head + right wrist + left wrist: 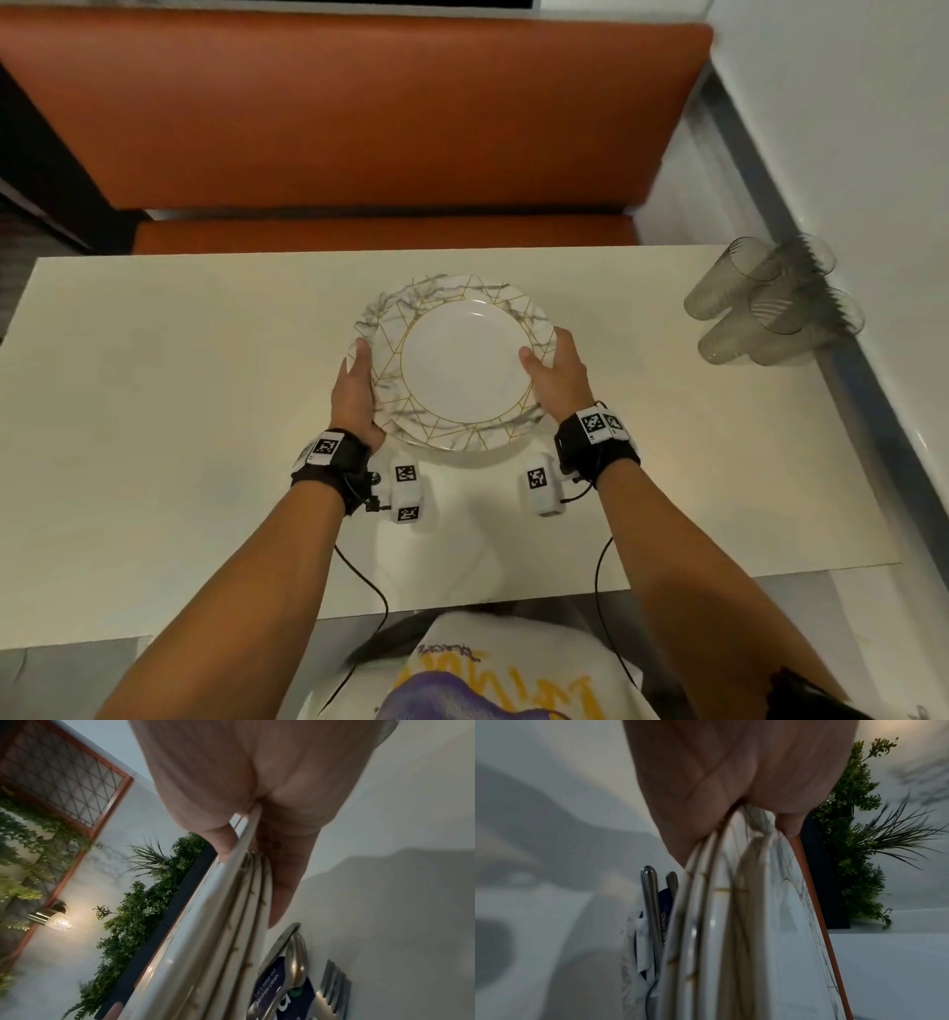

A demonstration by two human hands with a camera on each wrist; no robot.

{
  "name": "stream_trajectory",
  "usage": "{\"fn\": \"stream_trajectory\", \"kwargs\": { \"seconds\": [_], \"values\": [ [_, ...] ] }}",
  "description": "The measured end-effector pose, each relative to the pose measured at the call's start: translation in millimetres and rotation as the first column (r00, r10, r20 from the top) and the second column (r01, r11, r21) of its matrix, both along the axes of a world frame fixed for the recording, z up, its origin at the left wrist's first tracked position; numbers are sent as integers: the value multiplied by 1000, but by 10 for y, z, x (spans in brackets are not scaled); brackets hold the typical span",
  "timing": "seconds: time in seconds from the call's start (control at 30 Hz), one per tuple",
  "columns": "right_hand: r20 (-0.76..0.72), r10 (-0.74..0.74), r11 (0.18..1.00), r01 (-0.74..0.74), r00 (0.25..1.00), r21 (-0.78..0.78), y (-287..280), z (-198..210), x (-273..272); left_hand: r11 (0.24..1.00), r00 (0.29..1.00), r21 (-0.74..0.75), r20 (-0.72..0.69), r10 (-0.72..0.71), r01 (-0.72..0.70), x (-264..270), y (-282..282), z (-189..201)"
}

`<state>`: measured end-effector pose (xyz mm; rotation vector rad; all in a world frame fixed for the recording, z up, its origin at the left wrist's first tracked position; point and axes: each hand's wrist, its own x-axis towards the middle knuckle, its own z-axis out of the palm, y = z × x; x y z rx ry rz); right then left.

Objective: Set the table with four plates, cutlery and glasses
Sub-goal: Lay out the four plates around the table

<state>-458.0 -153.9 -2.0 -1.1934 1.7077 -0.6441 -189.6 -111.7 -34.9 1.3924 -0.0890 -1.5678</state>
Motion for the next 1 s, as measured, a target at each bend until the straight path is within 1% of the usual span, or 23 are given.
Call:
{"fn": "stream_trajectory", "kwargs": {
  "seconds": [0.03,0.1,0.13,0.2,0.27,0.33,0.43,0.5,0.63,0.7,0.83,1.0],
  "values": [
    [-7,3,1000,-3,1000,-7,-7,8,28,1000,999,-5,46,16,-16,47,-7,-45],
    [-21,9,1000,-10,1000,-14,-25,40,76,997,986,-52,154,71,-64,60,-9,-3],
    [-27,11,1000,-11,1000,-15,-40,60,96,993,976,-74,189,108,-96,41,-8,49],
    [-32,-3,1000,3,999,-12,-91,95,105,985,953,-106,257,161,-138,38,-34,34],
    [-17,-42,999,42,999,-19,-177,123,57,977,931,-128,304,201,-169,10,-45,74],
    [58,-123,991,127,991,-52,-318,101,-72,965,905,-138,340,257,-222,11,-60,107],
    [168,-288,949,304,943,-79,-585,19,-356,932,828,-166,427,363,-322,96,-92,147],
    [160,-365,923,378,917,-64,-764,-94,-580,908,765,-192,490,417,-373,189,-95,175],
    [85,-425,905,423,901,48,-986,-410,-934,865,614,-221,627,479,-450,294,-74,250],
    [73,-446,894,440,892,83,-1033,-570,-1029,850,572,-242,651,499,-467,272,-49,290],
    [34,-426,899,418,904,134,-1085,-728,-1141,834,547,-273,650,528,-480,138,-14,305],
    [-67,-368,909,374,928,185,-1181,-915,-1250,826,564,-251,628,536,-505,3,3,269]
  ]
}}
